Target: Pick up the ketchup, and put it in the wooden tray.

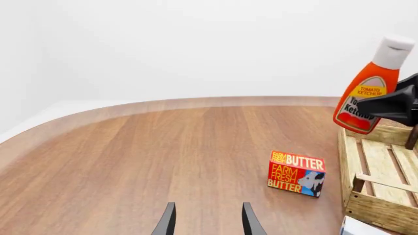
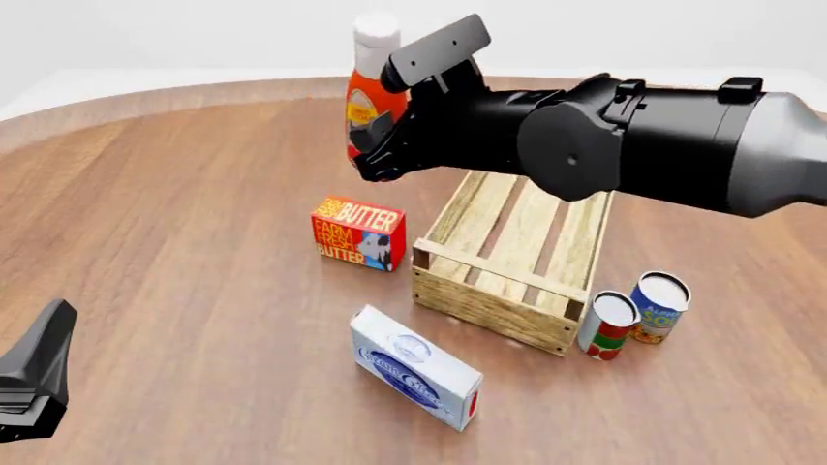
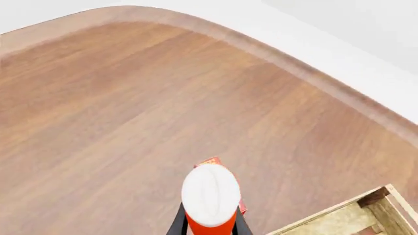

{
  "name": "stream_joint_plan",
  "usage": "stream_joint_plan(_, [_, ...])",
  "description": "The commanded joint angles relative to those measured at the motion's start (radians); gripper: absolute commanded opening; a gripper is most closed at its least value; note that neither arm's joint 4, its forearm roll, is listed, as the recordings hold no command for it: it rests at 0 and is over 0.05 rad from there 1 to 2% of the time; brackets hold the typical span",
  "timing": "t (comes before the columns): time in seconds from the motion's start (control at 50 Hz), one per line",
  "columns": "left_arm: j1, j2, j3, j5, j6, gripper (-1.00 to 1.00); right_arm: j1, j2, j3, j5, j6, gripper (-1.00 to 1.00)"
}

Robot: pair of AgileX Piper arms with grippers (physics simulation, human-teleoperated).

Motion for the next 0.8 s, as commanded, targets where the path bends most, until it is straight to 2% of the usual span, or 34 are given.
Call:
stream_joint_plan(0.02, [0.000, 0.000, 0.000, 0.000, 0.000, 1.00, -0.105, 0.015, 0.009, -0.033, 0.010, -1.00])
stream_joint_plan(0.44, [0.000, 0.000, 0.000, 0.000, 0.000, 1.00, -0.234, 0.069, 0.047, -0.080, -0.009, -1.00])
stream_joint_plan(0.52, [0.000, 0.000, 0.000, 0.000, 0.000, 1.00, -0.279, 0.078, 0.053, -0.091, -0.015, -1.00])
stream_joint_plan(0.8, [0.000, 0.000, 0.000, 0.000, 0.000, 1.00, -0.346, 0.114, 0.072, -0.134, -0.024, -1.00])
